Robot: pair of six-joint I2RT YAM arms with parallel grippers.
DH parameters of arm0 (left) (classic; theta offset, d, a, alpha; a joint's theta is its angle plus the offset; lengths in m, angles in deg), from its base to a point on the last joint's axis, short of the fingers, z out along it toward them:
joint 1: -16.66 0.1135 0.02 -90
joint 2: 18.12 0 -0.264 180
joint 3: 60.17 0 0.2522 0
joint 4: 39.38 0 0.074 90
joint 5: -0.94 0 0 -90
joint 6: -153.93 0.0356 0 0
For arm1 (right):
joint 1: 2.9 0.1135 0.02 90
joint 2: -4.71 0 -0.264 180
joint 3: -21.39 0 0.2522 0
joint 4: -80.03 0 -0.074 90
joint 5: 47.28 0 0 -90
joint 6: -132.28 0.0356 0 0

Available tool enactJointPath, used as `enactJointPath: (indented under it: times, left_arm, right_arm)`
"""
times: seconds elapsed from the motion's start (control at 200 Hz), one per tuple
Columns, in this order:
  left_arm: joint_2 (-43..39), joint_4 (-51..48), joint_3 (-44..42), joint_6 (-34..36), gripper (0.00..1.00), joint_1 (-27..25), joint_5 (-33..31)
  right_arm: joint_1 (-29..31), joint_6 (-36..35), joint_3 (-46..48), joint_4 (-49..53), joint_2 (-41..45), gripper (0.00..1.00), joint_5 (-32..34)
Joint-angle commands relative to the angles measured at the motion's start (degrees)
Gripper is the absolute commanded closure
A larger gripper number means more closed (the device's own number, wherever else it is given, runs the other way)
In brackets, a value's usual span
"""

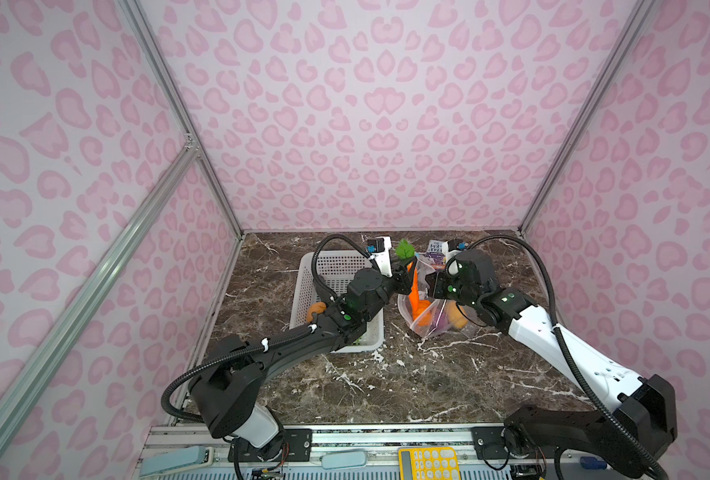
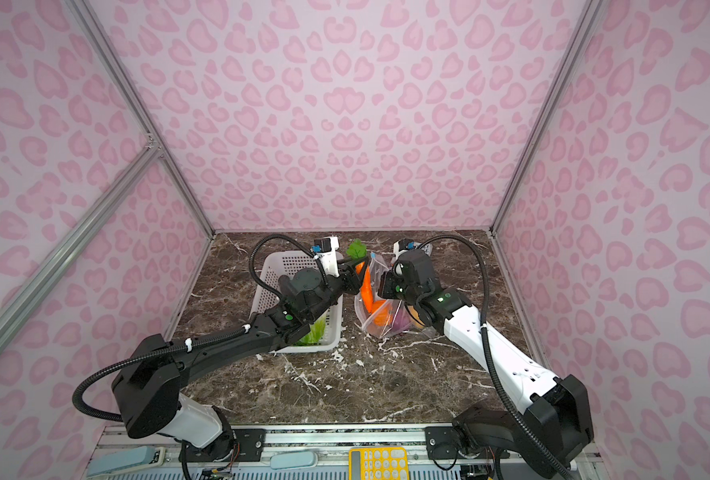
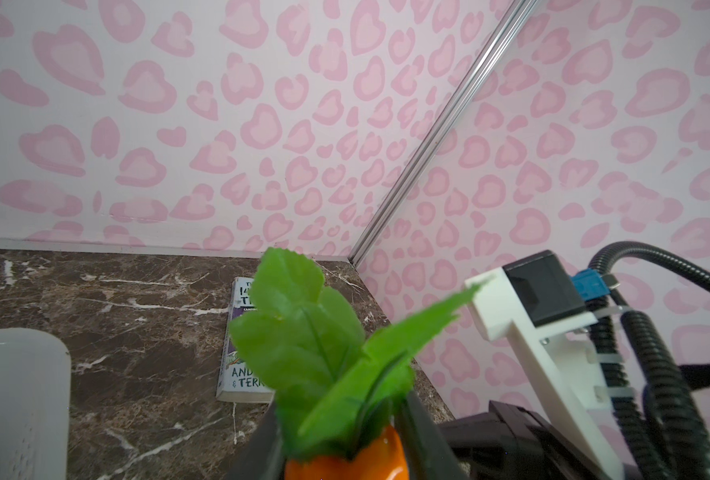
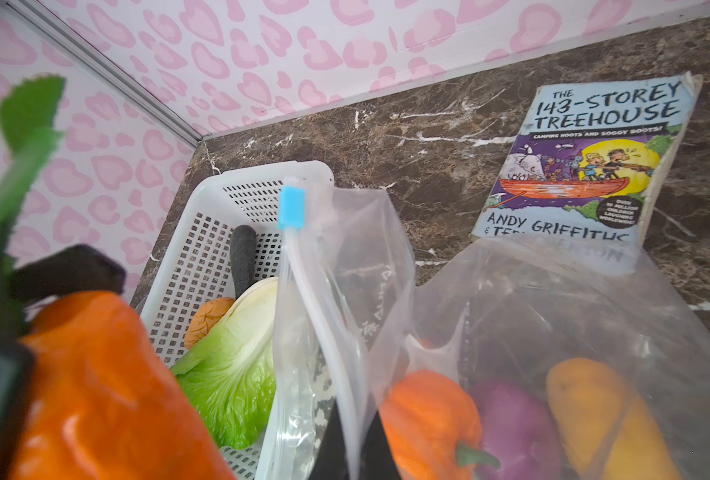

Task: Place the food in the zip-top bag and seal the zipper
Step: 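Lower the orange carrot into the bag mouth and open the left gripper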

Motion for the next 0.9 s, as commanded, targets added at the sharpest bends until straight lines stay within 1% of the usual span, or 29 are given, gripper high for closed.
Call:
enactJointPath:
  times: [0.0,0.15,0.16,0.18,0.29,0.435,0.56,0.765,0.9]
  left_arm:
    - [1.6,5.7,-0.2,1.8,0.63,-0.6,-0.7]
    - [3.2,6.1,-0.7,1.8,0.63,-1.3,-0.2]
    - [3.2,6.1,-0.7,1.8,0.66,-1.4,-0.1]
    - [3.3,6.1,-0.9,1.8,0.67,-1.5,0.1]
    - [3.1,5.6,-2.1,1.3,0.67,-2.2,0.7]
    - [2.4,4.3,-3.8,-1.0,0.67,-2.5,1.7]
    - [2.3,3.4,-4.7,-1.2,0.67,-2.8,1.4]
    - [4.8,-0.2,-2.3,-1.3,0.66,-2.8,2.6]
    - [6.9,-4.3,0.3,-1.6,0.65,-2.8,3.2]
  right_arm:
    - [0.1,0.2,-0.2,-1.7,0.0,1.0,-0.4]
    - [0.0,0.2,0.1,-1.8,0.2,1.0,-0.3]
    - [0.0,0.2,0.2,-1.8,0.1,1.0,-0.3]
    - [0.0,0.2,0.3,-1.8,0.2,1.0,-0.3]
    - [-0.1,0.2,0.4,-2.1,0.0,1.0,-0.3]
    - [0.0,0.2,0.4,-2.3,0.0,1.0,-0.3]
    - [-0.1,0.2,0.5,-2.4,0.1,1.0,-0.5]
    - [-0.1,0.4,0.8,-2.7,0.7,1.0,-0.6]
    - [-0.1,0.5,1.3,-2.7,0.9,1.0,-0.7]
